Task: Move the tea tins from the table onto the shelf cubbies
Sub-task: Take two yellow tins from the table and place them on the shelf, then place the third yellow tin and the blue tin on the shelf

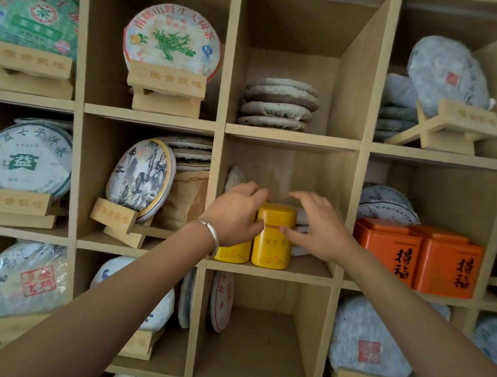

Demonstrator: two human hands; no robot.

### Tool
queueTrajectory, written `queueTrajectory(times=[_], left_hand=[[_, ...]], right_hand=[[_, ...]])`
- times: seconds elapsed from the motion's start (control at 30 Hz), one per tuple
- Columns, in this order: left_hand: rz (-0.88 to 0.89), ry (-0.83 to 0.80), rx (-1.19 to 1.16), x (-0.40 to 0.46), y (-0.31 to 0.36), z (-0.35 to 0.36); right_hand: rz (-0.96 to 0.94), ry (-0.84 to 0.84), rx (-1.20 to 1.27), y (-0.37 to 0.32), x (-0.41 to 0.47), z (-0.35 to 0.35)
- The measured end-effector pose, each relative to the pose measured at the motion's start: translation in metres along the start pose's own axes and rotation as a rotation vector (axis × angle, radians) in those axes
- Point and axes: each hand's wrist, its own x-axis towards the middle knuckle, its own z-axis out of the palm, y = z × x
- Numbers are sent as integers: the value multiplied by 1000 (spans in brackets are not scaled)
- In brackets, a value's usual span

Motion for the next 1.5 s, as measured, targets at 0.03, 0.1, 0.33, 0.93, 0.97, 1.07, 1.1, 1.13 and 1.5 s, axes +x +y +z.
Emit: queueTrajectory(times=[0.03,0.1,0.33,0.93,0.97,1.07,1.1,1.13,1.5], left_hand=[[20,-10,-4,1,5,1],[51,-19,-6,10,19,1],[200,-23,-160,31,81,25],[1076,-251,-671,-90,534,17],[1123,-248,-694,-106,559,5],[1250,-266,-754,-160,628,-34],[1294,-276,-763,-180,650,-48],[1337,-287,-770,-201,671,-63],[1647,-326,-831,-403,853,-213]], right_hand=[[-19,-8,-5,-2,-3,-3],[-36,-13,-18,-3,-8,-16],[70,-24,-170,5,-73,-94],[1349,-155,-838,-184,-543,-363],[1424,-157,-868,-209,-566,-377],[1621,-155,-927,-286,-630,-410],[1685,-154,-934,-314,-649,-419],[1740,-153,-947,-341,-668,-427],[2071,-116,-991,-559,-819,-533]])
